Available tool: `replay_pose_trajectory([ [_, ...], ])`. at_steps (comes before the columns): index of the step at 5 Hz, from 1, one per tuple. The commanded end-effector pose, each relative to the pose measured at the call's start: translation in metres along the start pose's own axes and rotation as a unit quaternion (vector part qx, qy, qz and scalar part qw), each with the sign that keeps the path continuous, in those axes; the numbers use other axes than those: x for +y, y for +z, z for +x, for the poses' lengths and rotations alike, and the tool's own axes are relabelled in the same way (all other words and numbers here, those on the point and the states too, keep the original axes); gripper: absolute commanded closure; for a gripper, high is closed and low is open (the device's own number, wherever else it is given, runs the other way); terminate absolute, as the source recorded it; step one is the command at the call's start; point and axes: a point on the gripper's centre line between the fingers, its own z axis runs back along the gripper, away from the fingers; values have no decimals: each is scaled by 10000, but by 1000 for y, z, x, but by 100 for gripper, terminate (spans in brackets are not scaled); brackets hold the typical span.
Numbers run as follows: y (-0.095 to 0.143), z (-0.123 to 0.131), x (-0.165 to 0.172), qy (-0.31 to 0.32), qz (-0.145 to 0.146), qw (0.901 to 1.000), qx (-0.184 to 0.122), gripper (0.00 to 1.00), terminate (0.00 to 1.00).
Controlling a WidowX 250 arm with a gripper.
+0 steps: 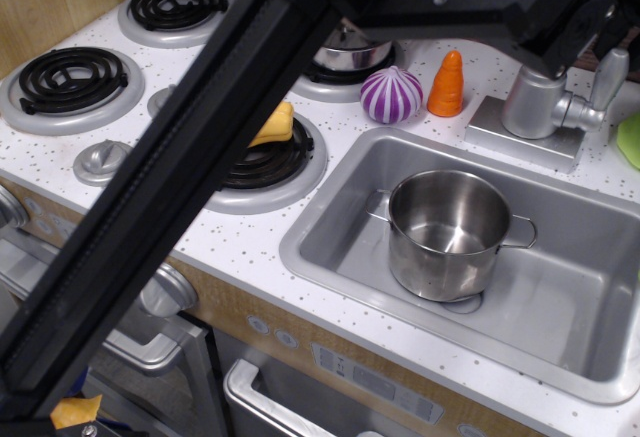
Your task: Turn lever vertical to front
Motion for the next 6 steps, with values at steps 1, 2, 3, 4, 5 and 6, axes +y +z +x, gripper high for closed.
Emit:
replay_pose_trajectory([
  [1,38,1,7,364,-195,9991,-113,100,0],
  [2,39,-9,4,459,-167,9988,-72,100,0],
  [3,35,-15,9,460,-157,9988,-57,100,0],
  [4,38,-19,4,557,-214,9982,-35,100,0],
  [5,35,-20,1,577,-228,9981,-11,100,0],
  [6,30,-24,3,572,-333,9978,5,100,0],
])
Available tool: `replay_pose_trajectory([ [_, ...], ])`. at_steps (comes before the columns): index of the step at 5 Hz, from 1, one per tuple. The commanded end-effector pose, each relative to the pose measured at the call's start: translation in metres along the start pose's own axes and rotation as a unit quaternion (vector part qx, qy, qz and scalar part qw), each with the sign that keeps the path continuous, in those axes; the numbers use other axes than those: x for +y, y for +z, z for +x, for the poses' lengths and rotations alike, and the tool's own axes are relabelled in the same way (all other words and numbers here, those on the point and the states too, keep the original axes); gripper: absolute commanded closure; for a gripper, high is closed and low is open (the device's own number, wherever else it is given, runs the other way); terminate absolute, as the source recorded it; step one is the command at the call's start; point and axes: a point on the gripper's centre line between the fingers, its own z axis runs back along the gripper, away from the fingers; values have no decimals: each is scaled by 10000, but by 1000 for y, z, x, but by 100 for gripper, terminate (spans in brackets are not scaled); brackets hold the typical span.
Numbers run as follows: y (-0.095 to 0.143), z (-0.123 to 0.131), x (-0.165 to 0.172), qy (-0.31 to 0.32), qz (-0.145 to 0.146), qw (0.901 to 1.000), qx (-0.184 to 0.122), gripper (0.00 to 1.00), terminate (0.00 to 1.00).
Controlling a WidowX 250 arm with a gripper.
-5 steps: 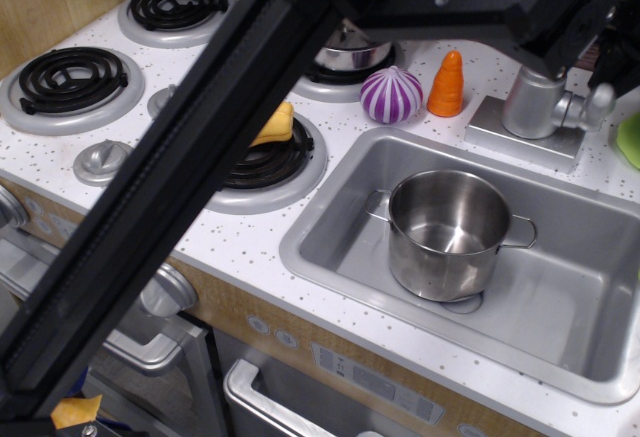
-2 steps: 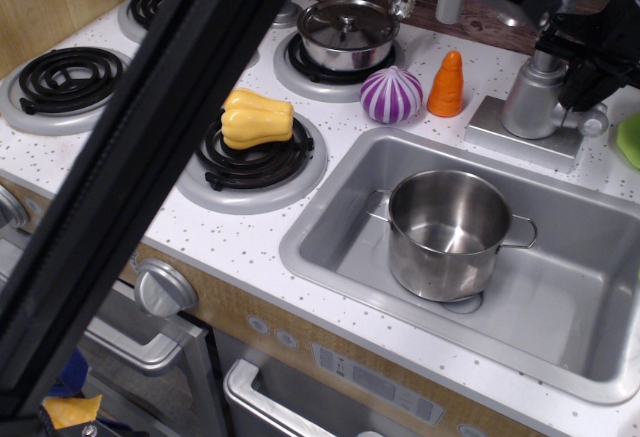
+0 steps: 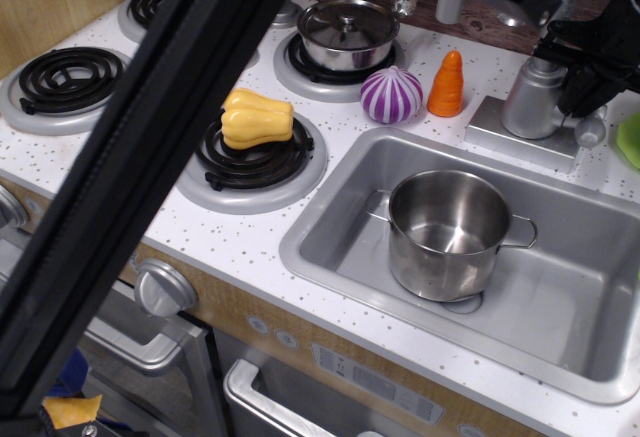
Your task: Turn lever vertical to front
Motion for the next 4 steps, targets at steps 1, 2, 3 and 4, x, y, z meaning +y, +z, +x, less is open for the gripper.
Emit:
replay_pose_trajectory([
  [1,45,8,0,244,-363,9980,-449,100,0],
  [2,44,3,-1,258,-313,9980,-484,100,0],
  [3,44,8,6,158,-289,9984,-456,100,0],
  [4,53,11,4,36,-110,9993,-352,100,100],
])
